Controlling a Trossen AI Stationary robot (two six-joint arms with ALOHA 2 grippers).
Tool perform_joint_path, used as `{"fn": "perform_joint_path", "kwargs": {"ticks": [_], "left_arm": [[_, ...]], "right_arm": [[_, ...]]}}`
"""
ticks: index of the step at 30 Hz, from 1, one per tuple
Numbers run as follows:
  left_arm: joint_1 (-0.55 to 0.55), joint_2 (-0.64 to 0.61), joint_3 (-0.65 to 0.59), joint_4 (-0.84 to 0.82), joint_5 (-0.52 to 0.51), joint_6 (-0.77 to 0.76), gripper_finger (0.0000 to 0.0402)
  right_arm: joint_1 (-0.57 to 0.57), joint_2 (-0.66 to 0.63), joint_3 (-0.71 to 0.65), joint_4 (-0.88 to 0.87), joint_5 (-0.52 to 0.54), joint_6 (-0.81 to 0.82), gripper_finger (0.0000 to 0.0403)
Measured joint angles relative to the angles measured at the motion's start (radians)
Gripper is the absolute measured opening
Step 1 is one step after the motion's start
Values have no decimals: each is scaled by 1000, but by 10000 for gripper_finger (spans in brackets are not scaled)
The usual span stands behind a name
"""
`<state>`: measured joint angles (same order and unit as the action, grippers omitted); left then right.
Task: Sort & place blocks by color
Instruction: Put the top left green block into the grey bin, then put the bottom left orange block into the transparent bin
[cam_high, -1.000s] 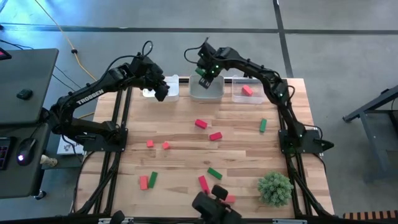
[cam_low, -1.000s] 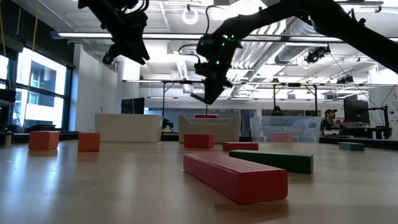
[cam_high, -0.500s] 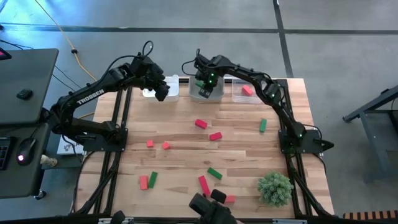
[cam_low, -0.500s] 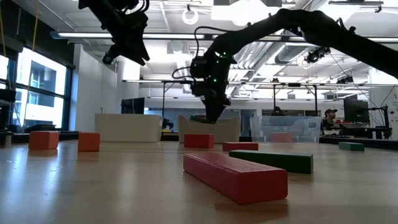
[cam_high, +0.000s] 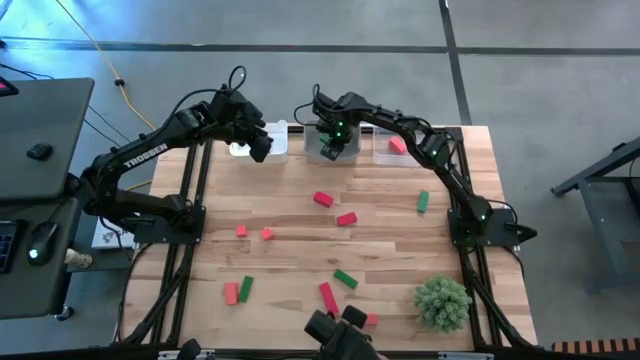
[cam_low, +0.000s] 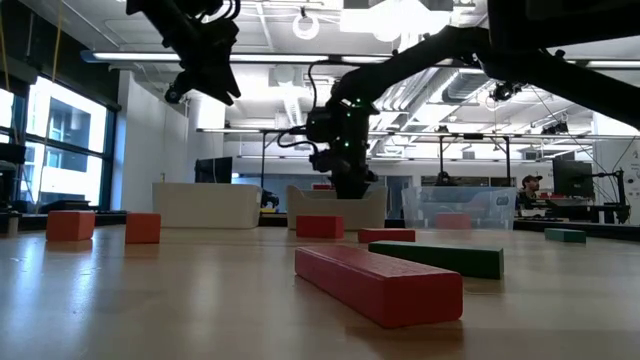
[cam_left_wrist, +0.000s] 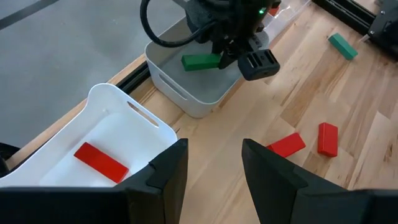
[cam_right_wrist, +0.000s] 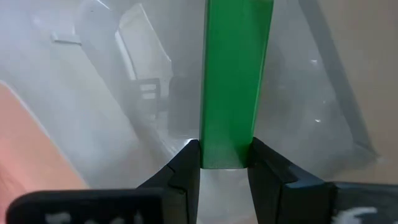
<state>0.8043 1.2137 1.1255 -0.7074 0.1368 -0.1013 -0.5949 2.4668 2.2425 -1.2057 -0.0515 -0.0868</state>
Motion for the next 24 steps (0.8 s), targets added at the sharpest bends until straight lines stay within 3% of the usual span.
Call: {"fn": "perform_joint_path", "kwargs": {"ticks": [8,17,24], "left_arm": [[0,0,0,-3,0,0,142],[0,0,0,-30,0,-1,142],[0,0,0,-38,2,-27,146]], "right_arm": [[2,0,0,-10,17,0,87],[7,0,0,-10,22,-9,143],[6,-3,0,-22,22,1,147]]}}
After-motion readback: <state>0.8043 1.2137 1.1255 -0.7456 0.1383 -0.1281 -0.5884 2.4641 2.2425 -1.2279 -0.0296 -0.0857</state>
